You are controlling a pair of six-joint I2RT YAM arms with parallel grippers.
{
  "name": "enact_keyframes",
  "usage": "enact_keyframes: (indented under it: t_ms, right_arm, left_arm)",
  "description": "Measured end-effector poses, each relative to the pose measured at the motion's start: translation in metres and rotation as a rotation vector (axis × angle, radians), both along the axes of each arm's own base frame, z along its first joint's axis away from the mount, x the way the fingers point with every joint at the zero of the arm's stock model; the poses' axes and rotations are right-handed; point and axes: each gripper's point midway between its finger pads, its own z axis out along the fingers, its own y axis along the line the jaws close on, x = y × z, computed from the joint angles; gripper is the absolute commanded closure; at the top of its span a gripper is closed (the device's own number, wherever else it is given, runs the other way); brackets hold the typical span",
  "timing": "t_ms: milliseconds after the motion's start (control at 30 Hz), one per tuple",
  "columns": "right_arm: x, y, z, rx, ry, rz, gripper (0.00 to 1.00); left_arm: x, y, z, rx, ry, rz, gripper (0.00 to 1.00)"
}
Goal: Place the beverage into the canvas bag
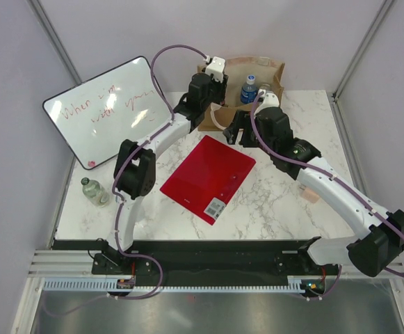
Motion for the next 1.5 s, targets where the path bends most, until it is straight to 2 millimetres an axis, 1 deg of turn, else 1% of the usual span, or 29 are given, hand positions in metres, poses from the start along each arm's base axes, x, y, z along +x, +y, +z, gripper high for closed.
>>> enact_keyframes:
  t_ms: [100, 167, 267, 400, 467, 600, 633, 700, 733, 867, 933, 1133, 1200, 1300, 1367, 1500]
  right_arm:
    - [0.000, 0.001, 0.001, 0.003, -0.001, 0.003, 0.18]
    - [0.000, 0.001, 0.001, 0.004, -0.001, 0.006, 0.18]
    - [-0.001, 0.001, 0.002, 0.007, -0.003, 0.010, 0.18]
    - [-0.004, 0.001, 0.006, 0.015, -0.011, 0.016, 0.18]
    - [-0.004, 0.001, 0.008, 0.018, -0.015, 0.016, 0.18]
    - [-0.004, 0.001, 0.009, 0.021, -0.020, 0.016, 0.18]
    - [-0.005, 0.001, 0.009, 0.021, -0.020, 0.016, 0.18]
    - [-0.005, 0.000, 0.008, 0.020, -0.019, 0.016, 0.18]
    - [-0.005, 0.000, 0.008, 0.020, -0.018, 0.016, 0.18]
    - [-0.005, 0.000, 0.005, 0.019, -0.017, 0.015, 0.18]
    - [-0.005, 0.000, 0.004, 0.018, -0.015, 0.015, 0.18]
    - [-0.005, 0.000, 0.005, 0.021, -0.020, 0.015, 0.18]
    - [-0.005, 0.000, 0.006, 0.022, -0.021, 0.015, 0.18]
    - [-0.005, 0.000, 0.006, 0.022, -0.022, 0.015, 0.18]
    - [-0.006, -0.001, 0.008, 0.025, -0.026, 0.015, 0.18]
    - [-0.010, -0.004, 0.017, 0.031, -0.049, 0.018, 0.17]
  left_arm:
    - [-0.006, 0.002, -0.014, 0.020, 0.027, -0.001, 0.98]
    - [-0.010, 0.006, -0.015, 0.025, 0.035, 0.001, 0.98]
    - [-0.015, 0.009, -0.012, 0.026, 0.035, 0.003, 0.98]
    - [-0.018, 0.012, -0.014, 0.037, 0.033, 0.004, 0.97]
    - [-0.020, 0.013, -0.017, 0.049, 0.033, 0.001, 0.87]
    - [-0.024, 0.014, -0.020, 0.060, 0.037, -0.007, 0.78]
    - [-0.025, 0.014, -0.021, 0.060, 0.038, -0.011, 0.70]
    - [-0.027, 0.014, -0.021, 0.061, 0.040, -0.019, 0.62]
    - [-0.027, 0.014, -0.021, 0.061, 0.040, -0.021, 0.56]
    - [-0.030, 0.011, -0.021, 0.060, 0.040, -0.031, 0.48]
    - [-0.031, 0.008, -0.014, 0.048, 0.020, -0.039, 0.45]
    - [-0.042, 0.000, 0.030, -0.003, -0.064, -0.068, 0.42]
    - [-0.045, -0.002, 0.040, -0.014, -0.083, -0.075, 0.41]
    - [-0.052, -0.009, 0.049, -0.024, -0.097, -0.088, 0.40]
    - [-0.055, -0.012, 0.051, -0.026, -0.100, -0.094, 0.40]
    - [-0.064, -0.016, 0.055, -0.024, -0.096, -0.104, 0.39]
